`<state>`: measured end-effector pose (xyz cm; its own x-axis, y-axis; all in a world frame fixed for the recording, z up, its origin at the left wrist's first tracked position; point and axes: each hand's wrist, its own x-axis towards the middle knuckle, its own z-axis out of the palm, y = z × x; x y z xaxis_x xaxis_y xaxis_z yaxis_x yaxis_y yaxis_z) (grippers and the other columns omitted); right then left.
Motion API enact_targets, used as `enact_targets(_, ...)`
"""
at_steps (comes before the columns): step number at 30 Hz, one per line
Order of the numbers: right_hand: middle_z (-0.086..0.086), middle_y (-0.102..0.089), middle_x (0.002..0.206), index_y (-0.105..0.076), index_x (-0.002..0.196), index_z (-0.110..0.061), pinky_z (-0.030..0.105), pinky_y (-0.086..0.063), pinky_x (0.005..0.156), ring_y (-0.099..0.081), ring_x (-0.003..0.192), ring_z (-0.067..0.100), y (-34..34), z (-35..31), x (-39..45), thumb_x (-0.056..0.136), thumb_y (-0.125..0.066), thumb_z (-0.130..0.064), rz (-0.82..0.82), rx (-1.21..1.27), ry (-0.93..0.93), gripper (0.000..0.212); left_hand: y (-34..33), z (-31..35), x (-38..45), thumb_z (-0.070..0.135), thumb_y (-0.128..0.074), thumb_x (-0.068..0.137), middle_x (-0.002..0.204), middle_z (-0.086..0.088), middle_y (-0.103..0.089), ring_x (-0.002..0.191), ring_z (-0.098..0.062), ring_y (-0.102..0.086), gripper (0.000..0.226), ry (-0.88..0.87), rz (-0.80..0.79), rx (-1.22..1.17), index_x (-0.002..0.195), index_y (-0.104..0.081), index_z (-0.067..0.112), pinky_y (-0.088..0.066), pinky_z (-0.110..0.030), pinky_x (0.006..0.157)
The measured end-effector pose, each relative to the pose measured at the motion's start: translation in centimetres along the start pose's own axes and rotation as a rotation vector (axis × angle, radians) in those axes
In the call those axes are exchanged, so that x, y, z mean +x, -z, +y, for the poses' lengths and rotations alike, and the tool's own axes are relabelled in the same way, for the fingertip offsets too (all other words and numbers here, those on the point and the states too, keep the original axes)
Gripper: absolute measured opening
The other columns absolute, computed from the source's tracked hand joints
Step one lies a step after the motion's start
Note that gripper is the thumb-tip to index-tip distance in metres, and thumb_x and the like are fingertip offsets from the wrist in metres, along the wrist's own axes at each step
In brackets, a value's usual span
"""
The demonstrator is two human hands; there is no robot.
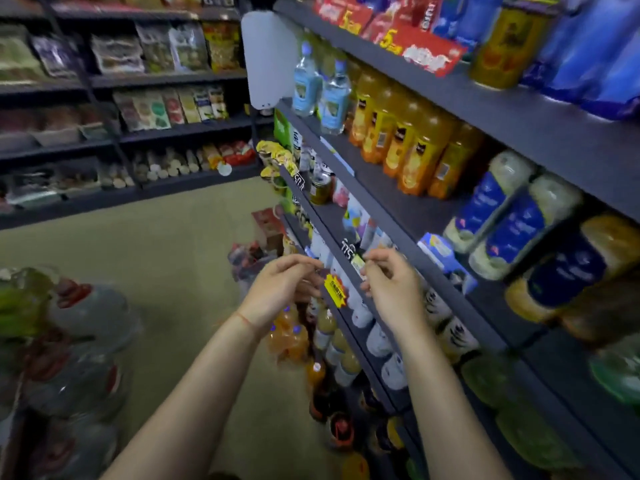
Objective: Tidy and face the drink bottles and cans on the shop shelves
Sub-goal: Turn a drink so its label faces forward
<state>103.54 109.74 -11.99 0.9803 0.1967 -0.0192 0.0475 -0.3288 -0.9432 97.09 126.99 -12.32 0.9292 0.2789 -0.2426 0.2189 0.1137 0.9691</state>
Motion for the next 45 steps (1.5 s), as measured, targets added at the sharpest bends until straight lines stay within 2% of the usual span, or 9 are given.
enact_targets(9,-0.011,-0.064,0.096,-0.059,0.091,-0.040,0.053,-0.056,0.082,-0.067,0.091,0.021,-13.0,2.6,21.7,0.098,-0.053,-0.017,0.034,-0.071,-0.178,0.024,9.6,-1.7,26.9,0.024,-0.057,0.095,0.092,-0.012,-0.069,0.072,-0.025,-0.067,0.013,0.164,-0.040,0.068,0.093,-0.067,0.015,-0.053,-0.042,0.073)
enact_targets(12,-0.003,-0.063,0.110,-0.058,0.115,-0.028,0.054,-0.055,0.088,-0.064,0.094,0.022,-16.2,3.1,28.3,0.099,-0.054,-0.019,0.054,-0.046,-0.344,0.019,11.8,-1.0,35.7,0.023,-0.057,0.094,0.083,-0.008,-0.069,0.079,-0.029,-0.066,0.015,0.212,-0.093,0.156,0.086,-0.066,0.015,-0.051,-0.039,0.069)
enact_targets(19,0.003,-0.036,0.152,-0.020,0.153,-0.032,0.060,-0.045,0.102,-0.044,0.130,0.033,-21.5,3.6,38.8,0.089,-0.054,-0.027,0.032,-0.085,-0.628,0.073,10.6,0.4,48.6,0.026,-0.061,0.093,0.087,0.004,-0.060,0.080,-0.014,-0.053,0.012,0.115,-0.350,0.435,0.085,-0.052,0.025,-0.038,-0.032,0.071)
enact_targets(23,0.033,-0.040,0.139,-0.030,0.149,-0.018,0.071,-0.040,0.094,-0.042,0.123,0.053,-22.7,7.6,42.4,0.086,-0.052,-0.023,0.123,-0.041,-0.759,0.067,8.9,0.2,53.2,0.022,-0.065,0.081,0.099,0.001,-0.062,0.099,-0.018,-0.060,0.018,0.094,-0.507,0.394,0.093,-0.055,0.031,-0.051,-0.044,0.089)
enact_targets(26,0.021,-0.055,0.134,-0.041,0.143,-0.032,0.064,-0.049,0.093,-0.056,0.120,0.044,-23.0,7.6,42.9,0.084,-0.056,-0.020,0.152,-0.089,-0.762,0.062,8.0,-1.2,55.6,0.038,-0.067,0.075,0.120,-0.001,-0.055,0.115,-0.023,-0.055,0.061,0.128,-0.586,0.492,0.129,-0.045,0.020,-0.048,-0.039,0.091)
enact_targets(31,0.024,-0.046,0.140,-0.044,0.133,-0.009,0.062,-0.041,0.105,-0.046,0.130,0.042,-23.2,5.9,42.4,0.099,-0.050,-0.019,0.203,0.099,-0.880,0.037,7.6,-3.2,56.7,0.040,-0.085,0.062,0.131,0.000,-0.051,0.122,-0.022,-0.051,0.096,0.067,-0.601,0.464,0.141,-0.035,0.019,-0.046,-0.035,0.091)
enact_targets(35,0.002,-0.059,0.131,-0.046,0.127,-0.060,0.062,-0.051,0.092,-0.057,0.119,0.032,-23.6,7.3,41.0,0.089,-0.055,-0.041,0.197,0.075,-0.770,0.044,8.2,-4.4,56.0,0.032,-0.087,0.067,0.127,0.002,-0.058,0.113,-0.018,-0.055,0.079,-0.101,-0.588,0.562,0.135,-0.048,0.020,-0.040,-0.026,0.086)
enact_targets(40,-0.011,-0.060,0.128,-0.065,0.117,-0.038,0.031,-0.046,0.101,-0.056,0.122,0.013,-23.3,3.8,37.8,0.100,-0.050,-0.023,0.320,0.174,-0.613,0.027,10.2,-4.3,51.9,0.047,-0.087,0.061,0.104,-0.005,-0.075,0.095,-0.024,-0.070,0.054,0.368,-0.496,-0.046,0.105,-0.068,0.020,-0.057,-0.043,0.090)
enact_targets(45,0.006,-0.071,0.109,-0.075,0.099,-0.022,0.038,-0.054,0.085,-0.068,0.099,0.020,-23.3,1.4,31.7,0.100,-0.048,-0.018,0.375,0.276,-0.536,0.027,11.7,-2.6,44.5,0.067,-0.055,0.080,0.086,-0.014,-0.069,0.071,-0.028,-0.067,0.061,0.748,-0.558,-0.589,0.090,-0.075,0.010,-0.056,-0.034,0.069)
